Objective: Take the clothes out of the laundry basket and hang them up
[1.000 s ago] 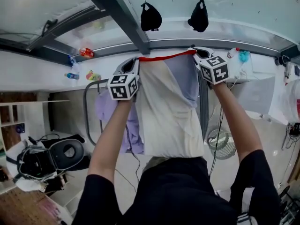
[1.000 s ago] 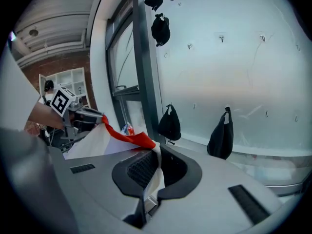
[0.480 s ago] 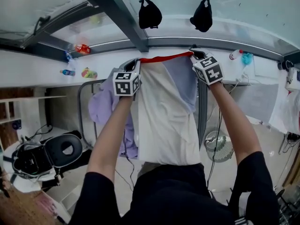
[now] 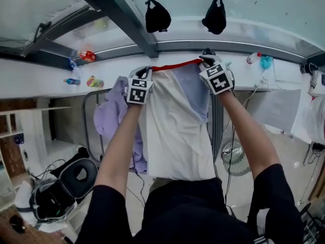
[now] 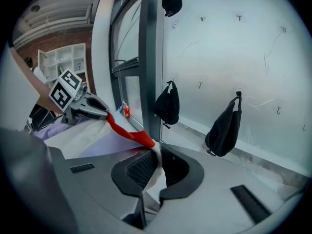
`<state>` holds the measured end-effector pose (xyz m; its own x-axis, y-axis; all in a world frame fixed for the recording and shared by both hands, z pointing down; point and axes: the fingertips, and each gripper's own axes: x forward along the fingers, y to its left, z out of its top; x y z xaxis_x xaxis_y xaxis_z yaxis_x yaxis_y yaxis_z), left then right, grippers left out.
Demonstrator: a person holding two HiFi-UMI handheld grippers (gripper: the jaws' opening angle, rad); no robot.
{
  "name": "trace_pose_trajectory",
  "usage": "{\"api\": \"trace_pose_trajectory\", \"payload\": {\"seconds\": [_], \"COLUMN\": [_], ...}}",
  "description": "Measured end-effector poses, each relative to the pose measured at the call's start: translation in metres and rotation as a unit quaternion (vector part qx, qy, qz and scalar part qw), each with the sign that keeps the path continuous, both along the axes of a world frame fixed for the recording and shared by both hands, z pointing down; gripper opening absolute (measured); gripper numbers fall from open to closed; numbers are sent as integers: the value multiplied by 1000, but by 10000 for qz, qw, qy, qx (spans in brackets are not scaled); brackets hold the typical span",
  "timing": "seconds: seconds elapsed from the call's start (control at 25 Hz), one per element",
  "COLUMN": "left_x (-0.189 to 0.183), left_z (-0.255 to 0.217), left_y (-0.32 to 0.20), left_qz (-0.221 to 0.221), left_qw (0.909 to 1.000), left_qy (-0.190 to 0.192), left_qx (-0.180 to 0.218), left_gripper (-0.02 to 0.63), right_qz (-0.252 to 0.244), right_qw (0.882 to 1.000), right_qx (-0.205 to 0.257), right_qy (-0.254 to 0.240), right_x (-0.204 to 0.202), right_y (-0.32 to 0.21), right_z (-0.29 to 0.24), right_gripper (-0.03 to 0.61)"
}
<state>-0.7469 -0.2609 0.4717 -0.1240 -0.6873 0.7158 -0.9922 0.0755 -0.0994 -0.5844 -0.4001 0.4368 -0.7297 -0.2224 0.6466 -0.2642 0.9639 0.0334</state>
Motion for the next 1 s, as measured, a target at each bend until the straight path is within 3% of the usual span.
{"api": "trace_pose_trajectory", "payload": {"seconds": [0.08,0.16,0.28,0.44,0.56,0.88,1.0], "left_x": [2,0,-3,0,2,4,13], "left_z": [7,8,4,-2,-8,-34,-45], "left_y": [3,5,6,11,16,34,40], "left_qz": [83,-98,-368,-319,-383,-422,-411], "left_qw": [9999,9991,9956,9932,9896,9906,9897], "left_qy": [83,421,855,1116,1386,1281,1326], "left_qx": [-109,-14,104,54,84,219,347], "left_gripper": [18,26,94,185,237,249,249], "right_qz": [-150,-227,-130,-18,-62,202,174], "right_qw": [9998,9995,9992,9986,9982,9973,9966], "right_qx": [58,83,58,-15,70,-196,-574], "right_qy": [132,197,378,537,590,680,566], "right_x": [1,2,10,19,26,49,50], "right_y": [3,3,-5,-14,-17,-21,-7], "right_z": [3,4,8,8,2,-20,-24], "right_gripper": [5,17,68,147,153,201,201]}}
